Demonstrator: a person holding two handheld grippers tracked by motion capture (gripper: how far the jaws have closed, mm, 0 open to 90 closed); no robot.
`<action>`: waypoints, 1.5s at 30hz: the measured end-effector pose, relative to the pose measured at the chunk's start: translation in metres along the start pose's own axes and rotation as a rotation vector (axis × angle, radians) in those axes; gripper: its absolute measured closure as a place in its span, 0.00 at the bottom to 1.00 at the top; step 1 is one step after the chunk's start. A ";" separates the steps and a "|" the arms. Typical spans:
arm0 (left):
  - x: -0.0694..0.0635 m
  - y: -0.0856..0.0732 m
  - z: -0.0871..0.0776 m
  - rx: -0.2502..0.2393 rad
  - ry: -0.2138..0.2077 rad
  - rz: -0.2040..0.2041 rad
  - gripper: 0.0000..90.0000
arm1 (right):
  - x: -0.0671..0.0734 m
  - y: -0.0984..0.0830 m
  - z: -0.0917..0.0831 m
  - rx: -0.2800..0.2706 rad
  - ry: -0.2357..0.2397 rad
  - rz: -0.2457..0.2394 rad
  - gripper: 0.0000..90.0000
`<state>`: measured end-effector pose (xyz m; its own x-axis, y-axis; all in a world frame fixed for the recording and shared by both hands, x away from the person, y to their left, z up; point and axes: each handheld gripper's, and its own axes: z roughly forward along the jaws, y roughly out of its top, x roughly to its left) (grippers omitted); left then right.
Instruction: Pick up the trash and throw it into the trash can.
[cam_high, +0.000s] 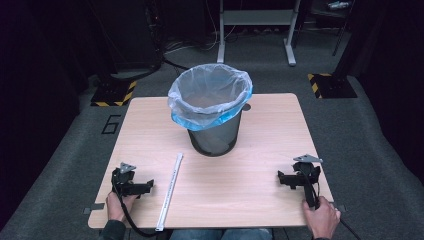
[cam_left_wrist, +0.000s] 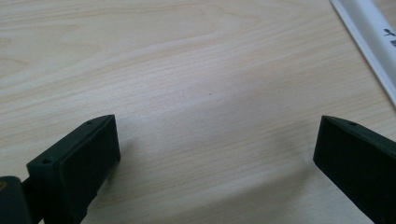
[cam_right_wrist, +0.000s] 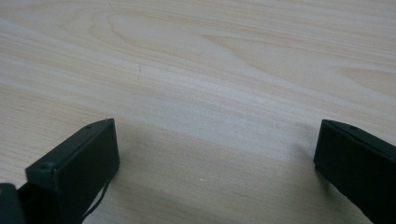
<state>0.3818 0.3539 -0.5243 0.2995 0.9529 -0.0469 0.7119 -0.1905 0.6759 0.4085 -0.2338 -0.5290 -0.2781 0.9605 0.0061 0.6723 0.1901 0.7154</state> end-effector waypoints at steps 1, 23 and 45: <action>-0.002 0.002 -0.001 0.006 -0.006 0.001 0.00 | 0.000 0.000 0.000 0.000 0.000 0.000 0.00; -0.041 0.026 -0.003 0.036 -0.097 0.045 0.05 | -0.001 0.000 0.000 0.002 0.002 -0.005 0.00; -0.076 0.021 0.008 0.123 -0.090 0.125 0.11 | -0.001 0.000 0.000 -0.002 -0.003 0.001 0.00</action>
<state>0.3788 0.2751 -0.5123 0.4422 0.8961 -0.0379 0.7362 -0.3385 0.5861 0.4084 -0.2345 -0.5292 -0.2755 0.9613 0.0048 0.6715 0.1889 0.7165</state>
